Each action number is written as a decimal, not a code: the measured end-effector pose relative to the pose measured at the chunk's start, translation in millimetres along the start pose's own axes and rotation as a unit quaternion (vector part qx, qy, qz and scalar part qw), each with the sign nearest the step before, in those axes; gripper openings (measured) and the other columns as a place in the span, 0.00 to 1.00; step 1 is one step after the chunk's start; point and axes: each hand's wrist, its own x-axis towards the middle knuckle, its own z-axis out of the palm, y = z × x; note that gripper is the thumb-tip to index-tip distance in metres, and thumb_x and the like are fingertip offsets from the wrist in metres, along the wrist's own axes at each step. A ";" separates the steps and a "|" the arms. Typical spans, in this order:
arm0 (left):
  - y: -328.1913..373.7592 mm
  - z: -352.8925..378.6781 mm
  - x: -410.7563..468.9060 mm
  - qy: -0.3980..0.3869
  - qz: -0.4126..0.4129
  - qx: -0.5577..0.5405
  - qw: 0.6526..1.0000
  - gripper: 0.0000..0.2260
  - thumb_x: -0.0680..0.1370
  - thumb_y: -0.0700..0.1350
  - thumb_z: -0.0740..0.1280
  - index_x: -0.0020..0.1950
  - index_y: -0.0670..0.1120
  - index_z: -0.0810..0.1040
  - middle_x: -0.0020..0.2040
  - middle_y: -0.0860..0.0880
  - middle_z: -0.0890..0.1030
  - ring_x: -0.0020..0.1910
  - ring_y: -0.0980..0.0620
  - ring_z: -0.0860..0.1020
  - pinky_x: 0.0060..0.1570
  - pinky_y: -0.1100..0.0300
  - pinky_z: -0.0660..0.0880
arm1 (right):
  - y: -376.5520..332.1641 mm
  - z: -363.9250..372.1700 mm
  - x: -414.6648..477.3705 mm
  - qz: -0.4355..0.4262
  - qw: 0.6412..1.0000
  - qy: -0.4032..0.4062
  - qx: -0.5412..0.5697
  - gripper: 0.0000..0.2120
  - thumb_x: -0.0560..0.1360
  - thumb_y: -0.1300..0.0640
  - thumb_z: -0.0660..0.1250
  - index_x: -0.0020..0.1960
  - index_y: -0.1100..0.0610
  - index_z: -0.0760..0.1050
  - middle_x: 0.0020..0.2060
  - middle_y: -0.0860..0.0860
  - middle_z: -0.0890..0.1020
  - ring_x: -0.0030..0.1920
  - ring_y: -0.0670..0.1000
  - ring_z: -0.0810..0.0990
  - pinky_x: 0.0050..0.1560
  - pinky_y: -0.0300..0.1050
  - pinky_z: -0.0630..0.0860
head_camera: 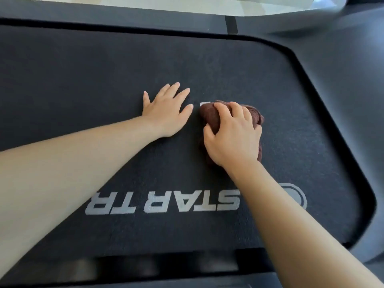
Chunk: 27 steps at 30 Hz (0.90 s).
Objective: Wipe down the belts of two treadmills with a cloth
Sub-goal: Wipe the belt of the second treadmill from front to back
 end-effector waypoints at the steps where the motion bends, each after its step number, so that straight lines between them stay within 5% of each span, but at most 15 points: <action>1: -0.9 -0.8 10.1 0.003 0.002 0.002 1.000 0.23 0.81 0.57 0.49 0.76 0.57 0.52 0.78 0.54 0.48 0.77 0.52 0.45 0.71 0.36 0.41 | -1.3 2.2 12.2 -0.003 1.000 0.003 0.001 0.25 0.77 0.44 0.59 0.73 0.47 0.64 0.73 0.50 0.64 0.74 0.54 0.59 0.68 0.63 0.59; 27: -12.2 -5.2 90.4 0.060 -0.034 0.012 0.998 0.25 0.78 0.58 0.51 0.75 0.60 0.54 0.78 0.53 0.50 0.77 0.53 0.46 0.72 0.40 0.42 | -20.9 33.6 274.2 -0.033 0.999 -0.016 0.016 0.25 0.76 0.46 0.58 0.72 0.49 0.65 0.71 0.53 0.66 0.71 0.56 0.61 0.66 0.61 0.59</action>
